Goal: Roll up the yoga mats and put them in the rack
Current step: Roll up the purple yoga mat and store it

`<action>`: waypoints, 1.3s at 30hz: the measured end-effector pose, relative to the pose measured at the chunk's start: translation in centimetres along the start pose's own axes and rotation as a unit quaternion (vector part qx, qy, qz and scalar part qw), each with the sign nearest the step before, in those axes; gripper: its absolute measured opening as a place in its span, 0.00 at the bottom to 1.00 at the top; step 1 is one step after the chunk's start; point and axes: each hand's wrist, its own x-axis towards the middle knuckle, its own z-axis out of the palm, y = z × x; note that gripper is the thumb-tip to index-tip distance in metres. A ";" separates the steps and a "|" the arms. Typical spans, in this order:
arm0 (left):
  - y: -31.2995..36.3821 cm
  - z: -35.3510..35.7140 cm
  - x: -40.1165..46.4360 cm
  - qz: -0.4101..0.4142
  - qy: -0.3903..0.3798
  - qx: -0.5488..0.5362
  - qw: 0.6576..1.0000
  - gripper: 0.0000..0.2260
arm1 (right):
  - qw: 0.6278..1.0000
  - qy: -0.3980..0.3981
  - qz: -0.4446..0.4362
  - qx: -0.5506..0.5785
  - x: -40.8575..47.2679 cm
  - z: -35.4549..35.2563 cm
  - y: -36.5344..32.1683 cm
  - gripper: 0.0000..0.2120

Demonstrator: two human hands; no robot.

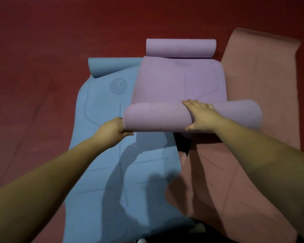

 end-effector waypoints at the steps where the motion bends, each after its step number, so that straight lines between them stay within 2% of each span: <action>1: -0.6 -0.9 -1.8 -0.007 0.010 0.000 1.000 0.18 | 1.000 -0.014 -0.002 -0.007 -1.2 -0.1 -0.7 0.54; 3: -1.7 -2.2 -5.3 -0.011 0.025 0.002 1.000 0.14 | 0.999 -0.032 -0.007 -0.028 -3.9 -0.3 -2.8 0.52; 5: -2.3 -2.7 -8.0 -0.015 0.034 -0.009 0.999 0.12 | 0.997 -0.046 -0.030 -0.063 -6.4 0.1 -4.8 0.42; 8: -3.0 -3.2 -11.4 -0.061 0.060 -0.037 0.996 0.09 | 0.999 -0.010 -0.034 -0.039 -10.6 1.0 -7.6 0.26; 10: -3.0 -3.4 -13.4 -0.105 0.073 -0.086 0.988 0.12 | 0.999 0.026 -0.015 -0.015 -13.6 0.9 -9.1 0.17; 12: -2.1 -3.4 -15.2 -0.111 0.136 -0.156 0.972 0.17 | 0.998 0.054 -0.007 -0.035 -16.2 0.2 -10.3 0.12; 14: 0.1 -3.3 -17.5 -0.028 0.242 -0.134 0.961 0.20 | 0.995 0.081 -0.016 -0.063 -18.6 -1.2 -11.6 0.09; 16: 2.7 -3.1 -19.3 0.094 0.289 -0.043 0.952 0.26 | 0.990 0.108 -0.025 -0.086 -20.1 -3.1 -12.9 0.09; 18: 5.1 -2.6 -21.2 0.189 0.269 0.091 0.940 0.31 | 0.986 0.120 -0.045 -0.110 -21.8 -5.0 -14.7 0.09; 19: 6.1 -2.5 -22.1 0.210 0.249 0.151 0.933 0.33 | 0.983 0.125 -0.060 -0.123 -22.8 -5.8 -15.7 0.10; 22: 7.6 -3.3 -24.2 0.192 0.191 0.257 0.928 0.36 | 0.977 0.132 -0.092 -0.143 -25.5 -7.2 -18.0 0.10; 25: 8.0 -4.1 -26.8 0.177 0.196 0.273 0.925 0.30 | 0.973 0.156 -0.112 -0.126 -28.9 -7.1 -19.2 0.09; 29: 9.2 -4.2 -29.7 0.146 0.147 0.266 0.941 0.15 | 0.976 0.155 -0.097 -0.120 -32.5 -5.8 -19.2 0.17; 31: 10.0 -4.5 -30.5 0.160 0.123 0.256 0.945 0.10 | 0.979 0.158 -0.071 -0.104 -34.0 -5.0 -18.5 0.22; 33: 10.7 -5.3 -31.0 0.170 0.124 0.254 0.944 0.09 | 0.979 0.182 -0.035 -0.082 -35.5 -4.3 -17.2 0.30; 36: 11.1 -6.9 -31.3 0.164 0.110 0.252 0.947 0.14 | 0.974 0.215 0.019 -0.061 -37.2 -3.6 -14.6 0.38; 39: 11.1 -8.3 -31.6 0.163 0.109 0.261 0.945 0.17 | 0.974 0.221 -0.003 -0.043 -38.1 -3.3 -13.2 0.35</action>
